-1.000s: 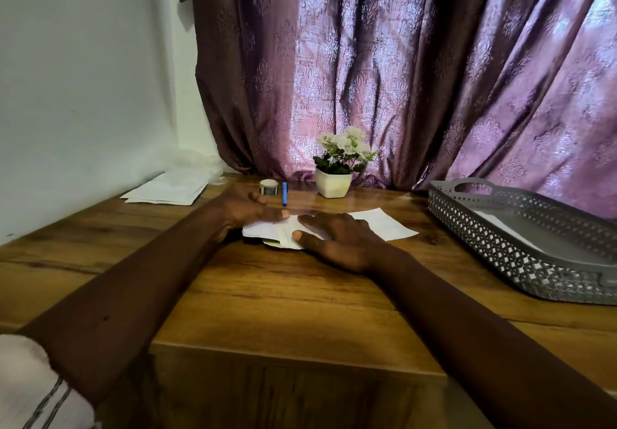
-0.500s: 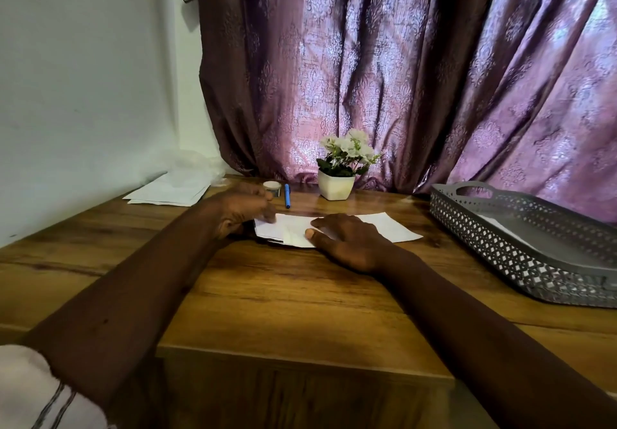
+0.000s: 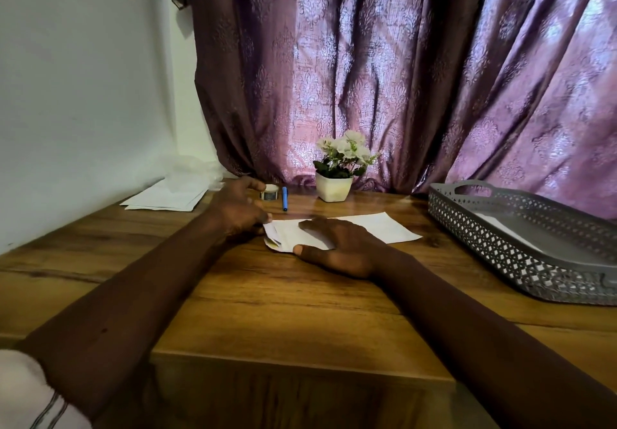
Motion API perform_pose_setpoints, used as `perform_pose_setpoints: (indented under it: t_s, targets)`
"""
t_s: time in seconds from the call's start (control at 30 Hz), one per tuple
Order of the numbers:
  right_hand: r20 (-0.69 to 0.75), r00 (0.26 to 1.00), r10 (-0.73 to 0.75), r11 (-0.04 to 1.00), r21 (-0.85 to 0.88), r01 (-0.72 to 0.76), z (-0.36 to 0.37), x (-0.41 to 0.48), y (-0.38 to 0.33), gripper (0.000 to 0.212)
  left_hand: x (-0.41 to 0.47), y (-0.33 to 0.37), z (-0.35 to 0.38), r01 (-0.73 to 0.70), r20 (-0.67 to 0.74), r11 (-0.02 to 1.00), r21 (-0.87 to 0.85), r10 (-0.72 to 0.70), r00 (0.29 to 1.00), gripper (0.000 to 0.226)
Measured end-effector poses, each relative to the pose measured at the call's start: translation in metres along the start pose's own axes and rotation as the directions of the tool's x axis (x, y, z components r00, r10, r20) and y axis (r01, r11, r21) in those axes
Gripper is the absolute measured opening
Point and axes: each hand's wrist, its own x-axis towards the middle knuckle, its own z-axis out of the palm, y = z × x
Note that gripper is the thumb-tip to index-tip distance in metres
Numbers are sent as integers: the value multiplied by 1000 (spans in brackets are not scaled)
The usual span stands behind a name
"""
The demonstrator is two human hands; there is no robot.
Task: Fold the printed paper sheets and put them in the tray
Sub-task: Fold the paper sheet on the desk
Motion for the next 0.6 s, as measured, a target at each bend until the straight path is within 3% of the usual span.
perform_pose_setpoints:
  t_s: [0.17,0.27,0.4,0.6]
  targets:
    - [-47,997,68,997,41,-66,0,2,2,76,5,-1,-2,89,-25,995,53,-88,996,55]
    - [-47,985,167,983,-66,-170,2,11,6,84,3,0,1,51,-50,990,129,-45,998,71]
    - [-23,993,116,993,-28,-116,3,10,5,89,2,1,8,20,-34,984,177,-14,999,82]
    - [-61,994,89,988,131,-81,0,2,-3,77,7,-2,5,97,11,987,-127,-97,995,75]
